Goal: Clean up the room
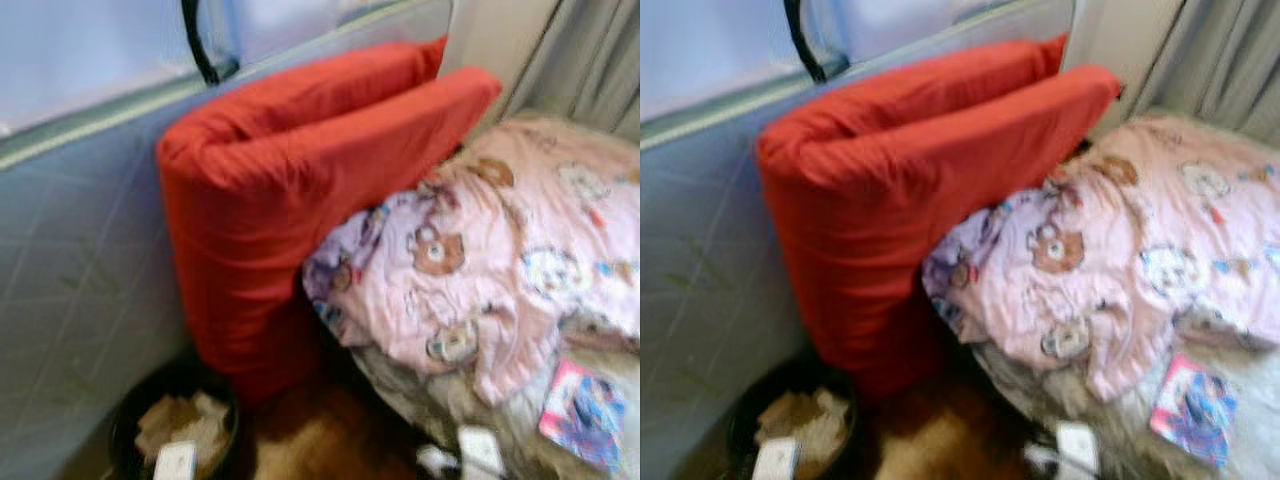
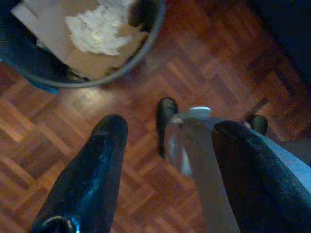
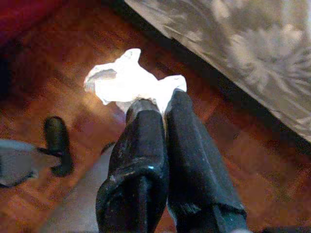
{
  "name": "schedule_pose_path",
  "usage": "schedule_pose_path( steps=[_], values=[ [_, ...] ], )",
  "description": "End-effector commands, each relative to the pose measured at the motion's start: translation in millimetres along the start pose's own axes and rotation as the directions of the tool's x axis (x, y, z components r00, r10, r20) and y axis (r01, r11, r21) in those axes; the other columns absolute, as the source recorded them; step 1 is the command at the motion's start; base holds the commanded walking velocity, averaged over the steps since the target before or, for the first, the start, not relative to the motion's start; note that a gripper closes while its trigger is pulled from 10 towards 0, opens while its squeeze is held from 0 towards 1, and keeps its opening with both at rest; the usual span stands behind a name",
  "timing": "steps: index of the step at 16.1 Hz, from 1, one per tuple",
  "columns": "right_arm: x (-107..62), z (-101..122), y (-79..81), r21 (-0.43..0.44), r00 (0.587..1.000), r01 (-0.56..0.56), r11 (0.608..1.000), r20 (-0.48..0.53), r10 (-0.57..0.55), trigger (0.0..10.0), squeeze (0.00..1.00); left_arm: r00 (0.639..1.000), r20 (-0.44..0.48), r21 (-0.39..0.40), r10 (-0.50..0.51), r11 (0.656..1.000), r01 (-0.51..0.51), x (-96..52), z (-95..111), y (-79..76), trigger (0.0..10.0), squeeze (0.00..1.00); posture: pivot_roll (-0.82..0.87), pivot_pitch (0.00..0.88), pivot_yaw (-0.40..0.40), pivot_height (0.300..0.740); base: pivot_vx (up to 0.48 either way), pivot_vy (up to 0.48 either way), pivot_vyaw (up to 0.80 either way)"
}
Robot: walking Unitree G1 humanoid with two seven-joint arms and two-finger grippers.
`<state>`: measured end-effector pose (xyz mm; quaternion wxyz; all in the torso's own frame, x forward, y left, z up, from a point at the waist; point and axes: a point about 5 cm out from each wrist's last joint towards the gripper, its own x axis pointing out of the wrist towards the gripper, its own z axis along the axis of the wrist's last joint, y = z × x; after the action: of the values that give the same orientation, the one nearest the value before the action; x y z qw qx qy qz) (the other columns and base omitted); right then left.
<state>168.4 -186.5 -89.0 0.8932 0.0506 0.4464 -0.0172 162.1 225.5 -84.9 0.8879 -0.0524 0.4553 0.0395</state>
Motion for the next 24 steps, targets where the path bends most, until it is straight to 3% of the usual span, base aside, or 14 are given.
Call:
schedule_pose_path(
  steps=[1, 4, 9, 18, 24],
  values=[
    [-1.2, -2.5, -5.5, -0.010, 1.000, 0.018, 1.000, -0.015, -0.018, 10.0, 0.00, 1.000, -0.021, 0.003, -0.010, 1.000, 0.010, -0.4, -6.0, -3.1, 10.0, 0.00, 0.00, 0.103, -0.020, 0.740, 0.000, 0.304, 0.00],
    [0.2, -0.8, 0.9, -0.029, 1.000, 0.006, 1.000, -0.011, -0.007, 10.0, 0.00, 1.000, -0.024, 0.002, -0.010, 1.000, 0.010, -0.7, -7.2, -3.1, 10.0, 0.00, 0.00, 0.102, -0.020, 0.740, 0.000, 0.306, 0.00],
    [-1.2, -3.7, 0.0, -0.038, 1.000, 0.003, 0.999, 0.001, -0.003, 10.0, 0.00, 1.000, -0.024, 0.002, -0.009, 1.000, 0.009, -0.9, -7.5, -2.6, 10.0, 0.00, 0.00, 0.091, -0.020, 0.740, 0.000, 0.306, 0.69],
    [-1.3, -4.8, 1.0, -0.029, 1.000, 0.000, 1.000, -0.002, 0.000, 10.0, 0.00, 1.000, -0.018, -0.004, -0.010, 1.000, 0.010, 0.3, -4.7, -4.7, 10.0, 0.00, 0.00, 0.103, -0.021, 0.740, 0.000, 0.306, 0.00],
    [-1.1, -9.2, 9.8, -0.025, 1.000, -0.008, 1.000, -0.011, 0.008, 10.0, 0.00, 1.000, -0.017, -0.005, -0.006, 1.000, 0.006, -0.2, -4.8, -2.8, 10.0, 0.00, 0.01, 0.108, -0.018, 0.740, 0.000, 0.304, 0.00]
  ],
)
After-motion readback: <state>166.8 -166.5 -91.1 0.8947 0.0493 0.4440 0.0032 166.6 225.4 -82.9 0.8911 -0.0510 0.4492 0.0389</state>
